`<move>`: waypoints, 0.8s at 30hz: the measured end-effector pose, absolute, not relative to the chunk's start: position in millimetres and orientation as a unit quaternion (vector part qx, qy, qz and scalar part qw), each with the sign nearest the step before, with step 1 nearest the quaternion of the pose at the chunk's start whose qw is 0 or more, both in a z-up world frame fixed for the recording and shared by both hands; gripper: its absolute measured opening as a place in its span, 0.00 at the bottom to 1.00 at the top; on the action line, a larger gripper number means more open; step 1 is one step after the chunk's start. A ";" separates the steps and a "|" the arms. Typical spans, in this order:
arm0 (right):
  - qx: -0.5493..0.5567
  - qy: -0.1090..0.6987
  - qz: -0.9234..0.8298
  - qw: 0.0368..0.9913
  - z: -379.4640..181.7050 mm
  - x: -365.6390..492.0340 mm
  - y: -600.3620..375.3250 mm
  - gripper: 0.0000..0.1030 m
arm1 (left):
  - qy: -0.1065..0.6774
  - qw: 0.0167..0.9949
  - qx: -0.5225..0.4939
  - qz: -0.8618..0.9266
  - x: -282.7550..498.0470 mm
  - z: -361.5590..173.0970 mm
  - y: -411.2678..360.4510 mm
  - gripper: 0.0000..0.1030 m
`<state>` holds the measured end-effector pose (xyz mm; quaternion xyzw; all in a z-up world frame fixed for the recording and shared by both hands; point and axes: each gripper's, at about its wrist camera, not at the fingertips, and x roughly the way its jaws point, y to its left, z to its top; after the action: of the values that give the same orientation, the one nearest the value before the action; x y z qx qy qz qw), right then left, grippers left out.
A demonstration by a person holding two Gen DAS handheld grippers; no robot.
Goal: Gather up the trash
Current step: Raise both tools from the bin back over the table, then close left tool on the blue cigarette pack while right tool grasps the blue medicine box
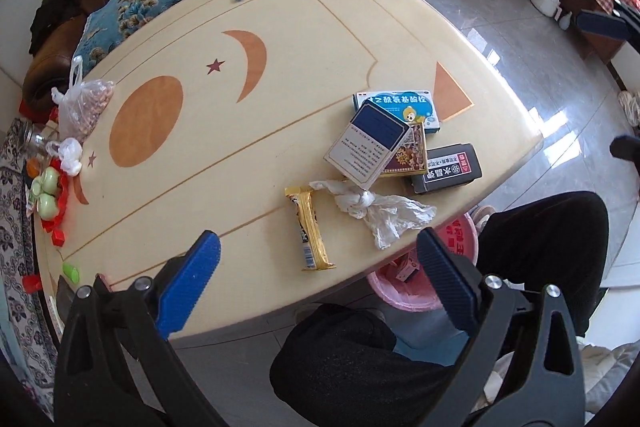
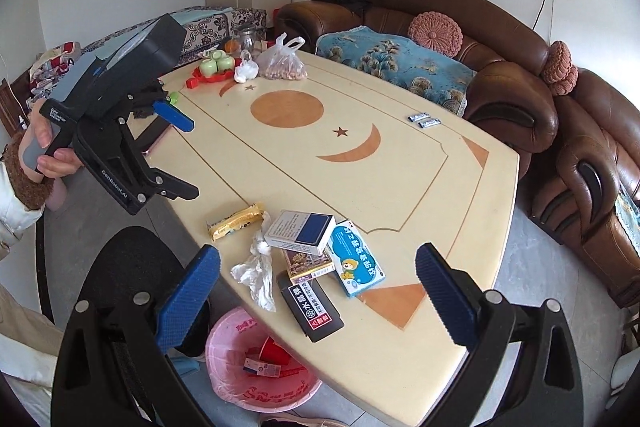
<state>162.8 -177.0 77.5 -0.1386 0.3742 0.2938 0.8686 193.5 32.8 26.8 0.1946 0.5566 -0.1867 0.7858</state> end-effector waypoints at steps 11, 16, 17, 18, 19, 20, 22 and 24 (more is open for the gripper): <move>-0.142 0.428 0.298 0.841 34.2 224.1 -193.8 0.93 | 0.557 0.749 0.254 -0.252 221.8 -10.1 -5.4 0.93; -0.145 0.453 0.304 0.826 7.8 247.0 -197.5 0.93 | 0.562 0.733 0.278 -0.264 234.1 -30.3 -17.0 0.93; -0.146 0.458 0.305 0.822 1.8 250.9 -197.3 0.93 | 0.562 0.730 0.283 -0.266 236.7 -34.3 -19.3 0.93; -0.148 0.465 0.306 0.818 -4.7 255.2 -197.2 0.93 | 0.563 0.728 0.287 -0.268 239.5 -37.9 -21.5 0.93; -0.151 0.472 0.308 0.812 -11.4 259.1 -196.5 0.93 | 0.563 0.724 0.291 -0.271 242.3 -41.5 -23.8 0.93; -0.155 0.477 0.310 0.807 -17.9 262.4 -195.4 0.93 | 0.564 0.721 0.294 -0.274 244.9 -45.0 -26.0 0.93; -0.165 0.487 0.314 0.798 -30.0 268.3 -192.6 0.93 | 0.565 0.717 0.300 -0.279 250.6 -50.6 -29.3 0.93; -0.172 0.498 0.319 0.788 -42.2 274.2 -189.8 0.93 | 0.564 0.712 0.306 -0.284 255.2 -56.1 -32.4 0.93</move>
<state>274.2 -189.8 -42.2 -0.1716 0.4983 0.3194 0.7875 255.2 -32.4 -56.1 0.3064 0.5643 -0.2838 0.7122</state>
